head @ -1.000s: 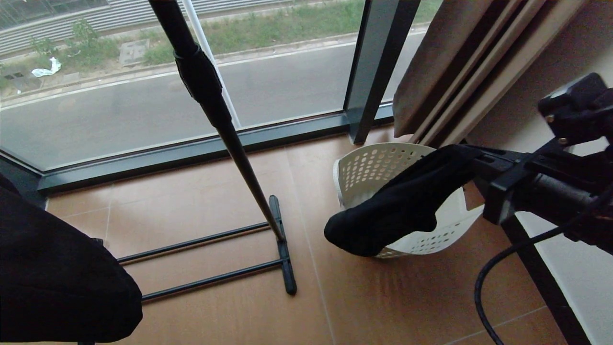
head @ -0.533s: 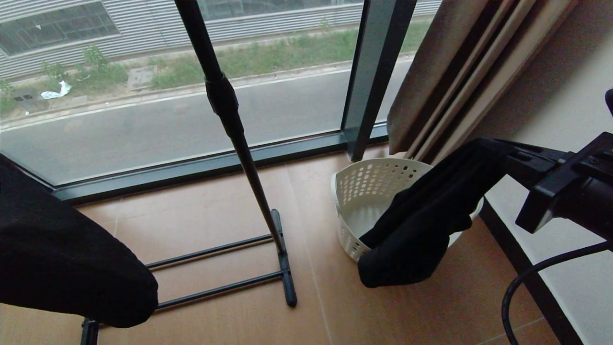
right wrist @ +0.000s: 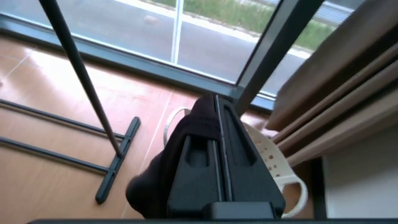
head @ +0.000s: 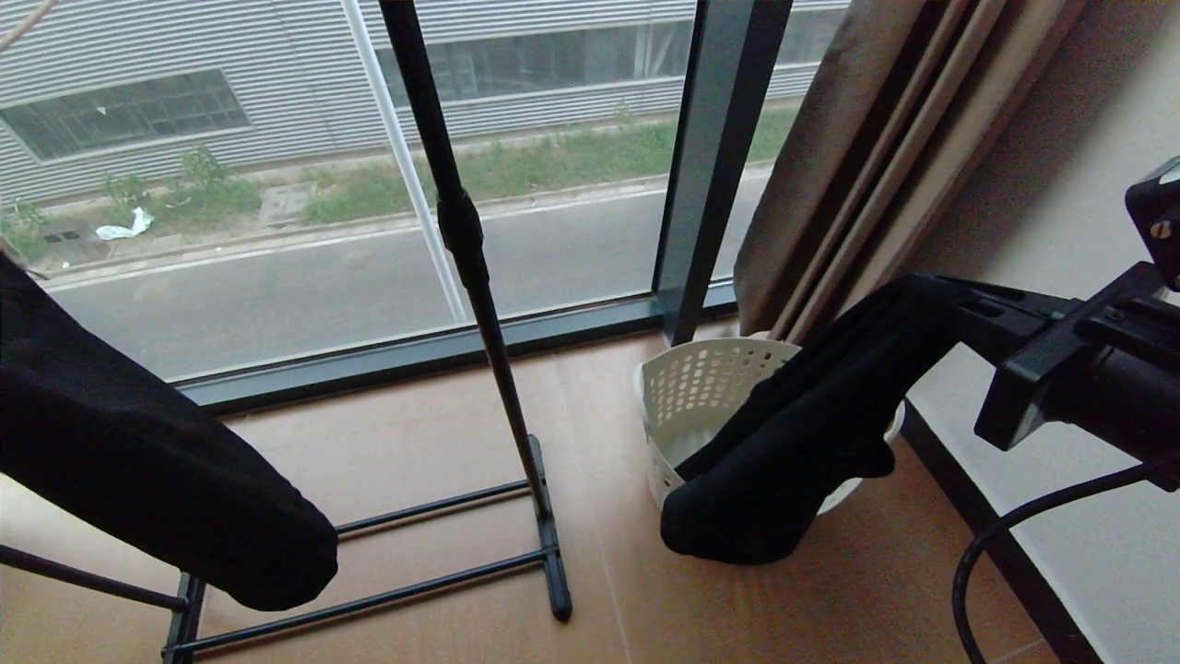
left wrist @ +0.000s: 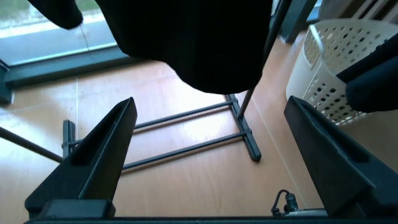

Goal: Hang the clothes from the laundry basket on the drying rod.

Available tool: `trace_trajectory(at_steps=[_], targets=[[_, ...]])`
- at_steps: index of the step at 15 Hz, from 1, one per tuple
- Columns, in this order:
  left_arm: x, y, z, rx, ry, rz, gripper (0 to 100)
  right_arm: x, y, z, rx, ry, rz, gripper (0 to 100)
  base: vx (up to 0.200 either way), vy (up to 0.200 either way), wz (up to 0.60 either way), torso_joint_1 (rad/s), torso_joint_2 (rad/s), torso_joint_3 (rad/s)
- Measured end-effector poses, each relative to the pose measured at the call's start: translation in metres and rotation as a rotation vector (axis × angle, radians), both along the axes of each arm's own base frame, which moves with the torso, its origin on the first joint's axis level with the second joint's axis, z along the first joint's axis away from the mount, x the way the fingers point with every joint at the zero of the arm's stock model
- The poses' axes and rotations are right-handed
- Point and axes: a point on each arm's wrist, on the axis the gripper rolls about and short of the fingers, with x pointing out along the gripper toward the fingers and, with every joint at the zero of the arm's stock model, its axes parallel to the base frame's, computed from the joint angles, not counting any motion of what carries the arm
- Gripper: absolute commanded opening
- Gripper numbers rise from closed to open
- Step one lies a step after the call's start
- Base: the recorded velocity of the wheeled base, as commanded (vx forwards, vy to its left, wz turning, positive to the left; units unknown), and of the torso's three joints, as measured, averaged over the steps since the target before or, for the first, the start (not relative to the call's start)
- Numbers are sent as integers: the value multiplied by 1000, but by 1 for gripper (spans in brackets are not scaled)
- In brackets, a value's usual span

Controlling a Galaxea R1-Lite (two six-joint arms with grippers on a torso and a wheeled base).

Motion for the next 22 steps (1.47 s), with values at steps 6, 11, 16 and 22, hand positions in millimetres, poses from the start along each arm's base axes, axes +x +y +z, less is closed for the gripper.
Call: trace_trajectory(at_steps=[6,11,16,22], targets=[[0,0,0,2,0,-1,100,3,2,-3,-10,12,-4,0,0,0,0,1,2,205],[0,0,0,2,0,-5,100,3,3,-6,-18,23,-3,0,0,0,0,0,3,204],[0,0,0,0,0,-3,100,4,3,-9,-25,32,-1,0,0,0,0,3,2,201],[0,0,0,-11,0,-2,100,6,5,-17,-44,59,7,0,0,0,0,26,-89,43]])
